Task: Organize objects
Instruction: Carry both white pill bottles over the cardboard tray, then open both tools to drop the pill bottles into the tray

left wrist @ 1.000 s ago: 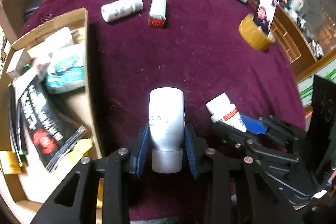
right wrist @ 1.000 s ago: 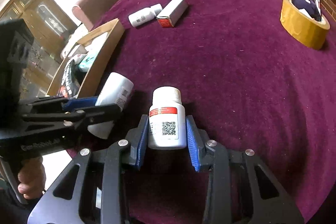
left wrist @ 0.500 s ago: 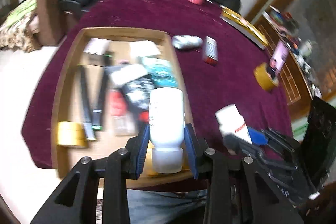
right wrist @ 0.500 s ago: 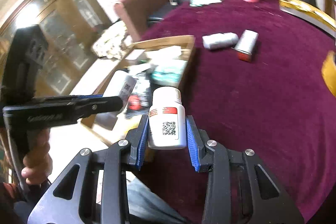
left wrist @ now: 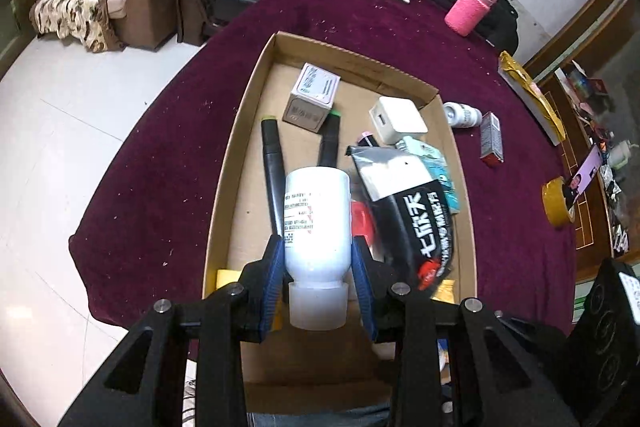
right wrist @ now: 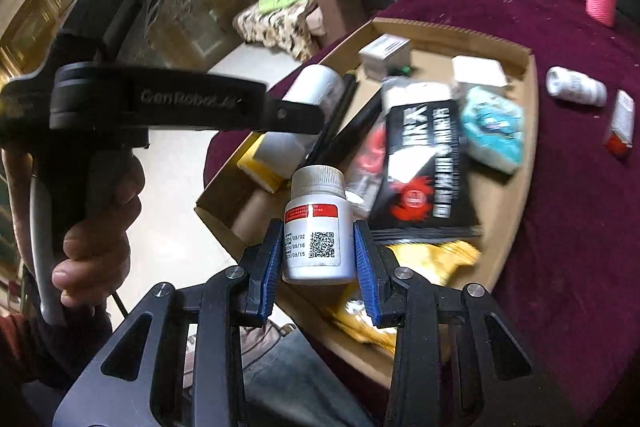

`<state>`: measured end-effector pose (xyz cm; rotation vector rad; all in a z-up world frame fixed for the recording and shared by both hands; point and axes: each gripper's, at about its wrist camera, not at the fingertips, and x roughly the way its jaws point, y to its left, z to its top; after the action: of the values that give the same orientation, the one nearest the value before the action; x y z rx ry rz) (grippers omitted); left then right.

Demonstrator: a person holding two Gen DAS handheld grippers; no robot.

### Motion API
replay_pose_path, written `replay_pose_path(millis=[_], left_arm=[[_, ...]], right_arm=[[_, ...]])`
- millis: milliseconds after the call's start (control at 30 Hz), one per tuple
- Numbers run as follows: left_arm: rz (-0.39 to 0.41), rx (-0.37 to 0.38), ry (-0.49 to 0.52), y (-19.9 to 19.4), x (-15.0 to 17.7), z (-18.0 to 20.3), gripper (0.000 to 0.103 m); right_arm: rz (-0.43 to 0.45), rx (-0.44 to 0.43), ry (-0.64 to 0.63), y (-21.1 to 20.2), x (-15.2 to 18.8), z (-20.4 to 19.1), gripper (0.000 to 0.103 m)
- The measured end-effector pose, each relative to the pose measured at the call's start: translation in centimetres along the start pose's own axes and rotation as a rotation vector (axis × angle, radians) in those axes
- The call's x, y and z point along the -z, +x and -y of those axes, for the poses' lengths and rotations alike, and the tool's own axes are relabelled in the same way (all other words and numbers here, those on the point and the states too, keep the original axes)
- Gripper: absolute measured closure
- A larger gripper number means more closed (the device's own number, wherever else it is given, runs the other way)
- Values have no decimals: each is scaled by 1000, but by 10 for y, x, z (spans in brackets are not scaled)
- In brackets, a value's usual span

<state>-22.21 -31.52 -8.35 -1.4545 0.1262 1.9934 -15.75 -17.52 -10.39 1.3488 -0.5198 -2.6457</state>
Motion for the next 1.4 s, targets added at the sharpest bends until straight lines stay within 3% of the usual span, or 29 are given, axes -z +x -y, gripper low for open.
replay_pose_path(millis=[600, 733, 833, 1033, 1233, 1400], left_arm=[[-25, -24, -11, 21, -12, -2, 70], [-27, 20, -48, 21, -11, -7, 69], [10, -35, -13, 16, -8, 1, 67], [64, 27, 0, -8, -4, 16, 53], [121, 86, 62, -34, 6, 52, 48], [118, 108, 161, -35, 14, 94, 47]], right_arm=[[-68, 29, -63, 25, 9, -16, 69], [-70, 19, -52, 25, 10, -14, 68], [-51, -31, -27, 20, 13, -14, 67], [36, -105, 11, -9, 21, -7, 48], [146, -67, 90, -61, 42, 13, 46], [213, -35, 180, -84, 46, 50, 46]])
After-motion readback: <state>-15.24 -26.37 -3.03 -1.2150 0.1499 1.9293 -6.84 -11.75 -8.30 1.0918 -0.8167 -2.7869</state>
